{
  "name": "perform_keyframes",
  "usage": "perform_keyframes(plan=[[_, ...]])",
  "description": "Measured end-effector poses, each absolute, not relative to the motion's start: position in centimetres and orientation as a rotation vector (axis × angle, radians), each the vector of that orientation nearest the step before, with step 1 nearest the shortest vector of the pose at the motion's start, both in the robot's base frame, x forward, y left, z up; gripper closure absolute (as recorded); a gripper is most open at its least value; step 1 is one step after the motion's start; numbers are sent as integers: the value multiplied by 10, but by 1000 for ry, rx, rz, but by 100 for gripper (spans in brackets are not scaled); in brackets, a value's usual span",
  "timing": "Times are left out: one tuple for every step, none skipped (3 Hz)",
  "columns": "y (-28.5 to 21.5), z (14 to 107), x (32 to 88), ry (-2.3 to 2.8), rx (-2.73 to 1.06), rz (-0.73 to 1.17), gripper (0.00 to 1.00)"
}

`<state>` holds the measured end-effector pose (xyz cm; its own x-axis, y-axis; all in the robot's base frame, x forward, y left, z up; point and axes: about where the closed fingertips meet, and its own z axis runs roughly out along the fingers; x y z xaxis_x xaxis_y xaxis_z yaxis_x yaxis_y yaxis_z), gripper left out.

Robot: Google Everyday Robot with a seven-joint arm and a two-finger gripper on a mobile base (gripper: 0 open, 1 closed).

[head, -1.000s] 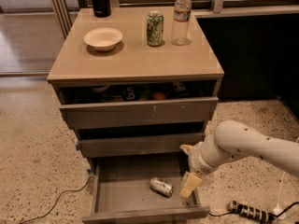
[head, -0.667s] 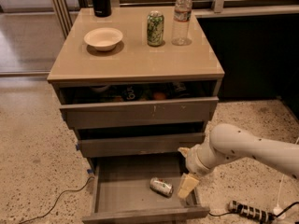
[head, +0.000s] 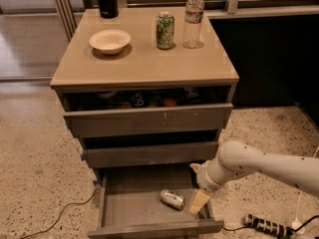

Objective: Pick 7up can from bottom drawer and place on counter

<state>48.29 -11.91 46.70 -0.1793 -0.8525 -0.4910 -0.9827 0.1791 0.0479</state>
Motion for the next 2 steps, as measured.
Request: perform_keyframes(plan=[[-118, 441, 489, 2045, -1695, 486, 0], [-115, 423, 493, 2004, -1666, 495, 0]])
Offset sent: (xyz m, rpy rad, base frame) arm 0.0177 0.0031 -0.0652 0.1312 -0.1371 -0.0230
